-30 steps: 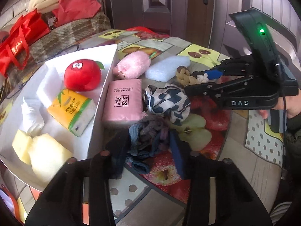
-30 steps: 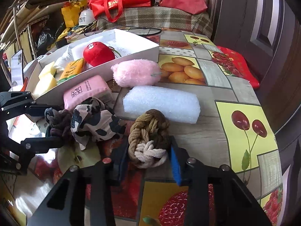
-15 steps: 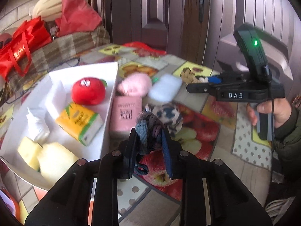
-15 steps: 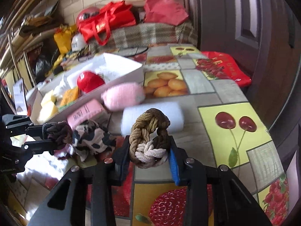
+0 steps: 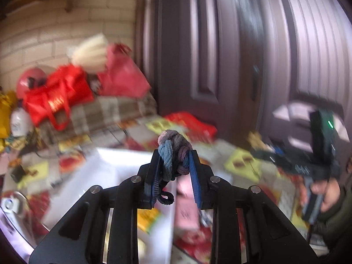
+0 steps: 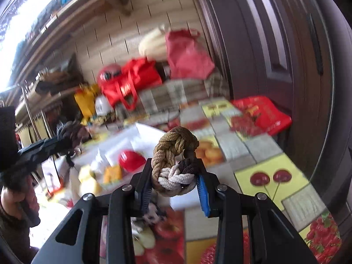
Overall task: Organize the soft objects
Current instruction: 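Carry the blue-grey cloth and rope toy over the white tray, then release the cloth and rope toy into the tray by opening both grippers, then grasp the pink tissue pack with the left gripper while the right gripper grasps the patterned cloth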
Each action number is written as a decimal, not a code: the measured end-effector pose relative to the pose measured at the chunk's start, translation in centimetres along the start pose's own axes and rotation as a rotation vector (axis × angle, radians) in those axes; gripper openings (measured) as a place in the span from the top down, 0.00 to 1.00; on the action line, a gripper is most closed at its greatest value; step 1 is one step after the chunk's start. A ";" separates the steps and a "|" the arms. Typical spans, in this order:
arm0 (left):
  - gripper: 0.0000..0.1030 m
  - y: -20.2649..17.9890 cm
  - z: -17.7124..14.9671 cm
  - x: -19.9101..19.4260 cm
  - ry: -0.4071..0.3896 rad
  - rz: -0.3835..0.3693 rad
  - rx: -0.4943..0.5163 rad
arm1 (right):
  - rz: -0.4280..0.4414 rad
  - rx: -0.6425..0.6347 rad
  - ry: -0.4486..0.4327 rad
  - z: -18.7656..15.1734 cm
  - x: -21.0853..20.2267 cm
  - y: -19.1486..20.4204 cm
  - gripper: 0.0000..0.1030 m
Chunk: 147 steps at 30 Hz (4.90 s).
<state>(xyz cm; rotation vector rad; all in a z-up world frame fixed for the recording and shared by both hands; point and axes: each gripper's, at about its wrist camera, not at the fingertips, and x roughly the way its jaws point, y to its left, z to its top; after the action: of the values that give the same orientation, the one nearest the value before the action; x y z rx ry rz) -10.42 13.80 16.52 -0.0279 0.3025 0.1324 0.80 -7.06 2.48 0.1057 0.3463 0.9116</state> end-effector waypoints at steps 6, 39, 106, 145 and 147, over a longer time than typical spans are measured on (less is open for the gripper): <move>0.76 3.0 2.9 -2.4 -0.130 0.055 -0.060 | 0.034 0.043 -0.080 2.2 -1.4 0.7 0.65; 0.76 12.1 0.3 -0.1 -0.045 0.197 -0.251 | 0.182 -0.027 -0.075 9.2 6.8 10.8 0.65; 0.01 -5.1 -10.4 3.9 0.375 -0.496 -0.138 | -0.141 0.337 0.050 -3.1 4.4 -6.9 0.00; 0.00 0.8 -10.8 8.1 0.436 -0.117 -0.173 | 0.094 -0.332 0.450 -6.6 9.6 4.9 0.55; 0.00 -0.5 -10.6 8.6 0.438 -0.129 -0.135 | 0.071 -0.255 0.394 -5.8 8.3 3.1 0.55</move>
<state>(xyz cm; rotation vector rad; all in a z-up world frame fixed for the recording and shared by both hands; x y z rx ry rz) -5.32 13.92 3.83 -0.2117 0.7267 0.0167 1.11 1.05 -4.30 -0.3021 0.5898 1.0399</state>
